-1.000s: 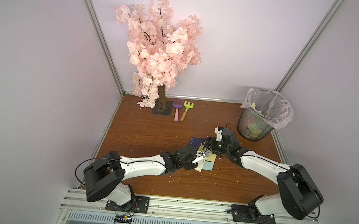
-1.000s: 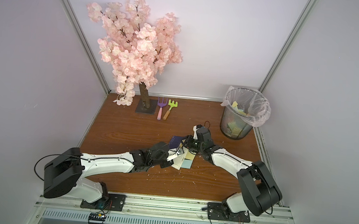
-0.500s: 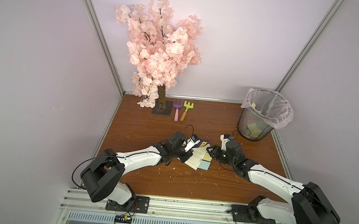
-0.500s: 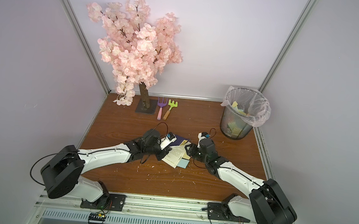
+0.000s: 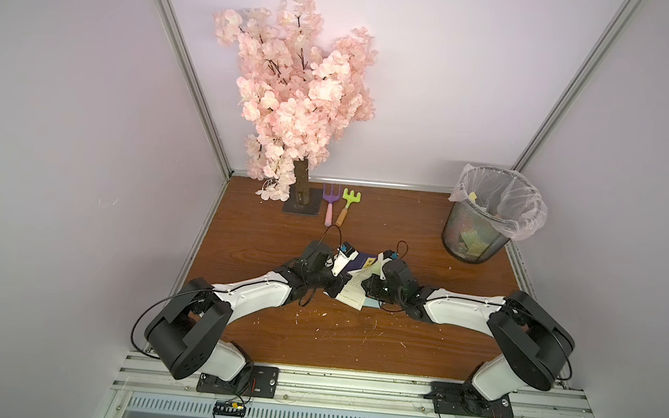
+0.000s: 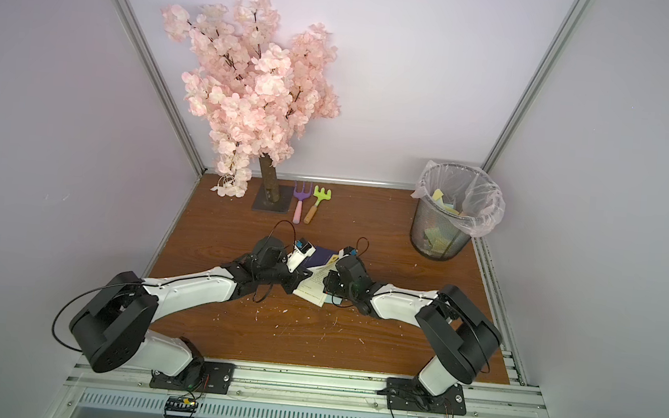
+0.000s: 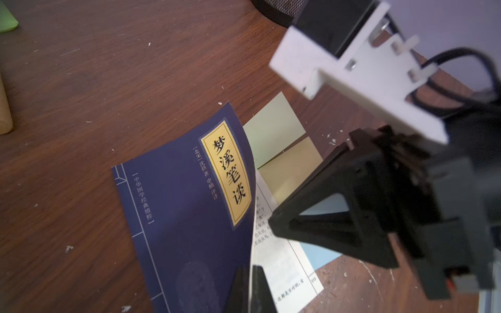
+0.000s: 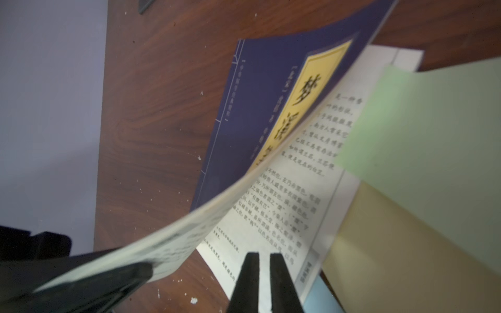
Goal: Peel off the used sticky note
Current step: Open the book at the center of the board.
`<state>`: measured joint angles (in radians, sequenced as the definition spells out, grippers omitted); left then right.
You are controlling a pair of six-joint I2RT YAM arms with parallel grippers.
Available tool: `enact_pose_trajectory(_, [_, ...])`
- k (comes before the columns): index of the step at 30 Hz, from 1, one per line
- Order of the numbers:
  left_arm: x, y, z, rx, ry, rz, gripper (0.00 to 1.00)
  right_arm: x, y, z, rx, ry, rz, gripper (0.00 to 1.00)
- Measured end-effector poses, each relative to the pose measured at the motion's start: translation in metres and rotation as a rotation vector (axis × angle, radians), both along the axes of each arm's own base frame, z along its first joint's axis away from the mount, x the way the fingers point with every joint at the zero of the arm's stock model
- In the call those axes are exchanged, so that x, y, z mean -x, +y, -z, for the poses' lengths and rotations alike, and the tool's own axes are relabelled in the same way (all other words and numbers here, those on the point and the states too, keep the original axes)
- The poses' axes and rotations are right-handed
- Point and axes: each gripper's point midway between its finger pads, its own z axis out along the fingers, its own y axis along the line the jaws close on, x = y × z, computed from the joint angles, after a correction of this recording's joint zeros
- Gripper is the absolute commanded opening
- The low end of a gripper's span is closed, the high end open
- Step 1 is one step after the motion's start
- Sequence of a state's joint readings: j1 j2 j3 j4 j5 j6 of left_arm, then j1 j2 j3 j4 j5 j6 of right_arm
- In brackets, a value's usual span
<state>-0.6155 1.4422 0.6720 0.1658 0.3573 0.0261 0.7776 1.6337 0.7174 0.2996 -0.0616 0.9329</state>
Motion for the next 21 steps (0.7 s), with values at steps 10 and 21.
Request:
enact_pose_trajectory(10, [-0.010, 0.021, -0.009, 0.070, -0.007, -0.055, 0.02, -0.008, 0.015, 0.023, -0.014, 0.032, 0.014, 0.05])
enact_pose_trajectory(21, [-0.050, 0.098, -0.002, 0.218, 0.088, -0.266, 0.04, -0.012, 0.019, 0.021, -0.023, 0.039, 0.020, 0.05])
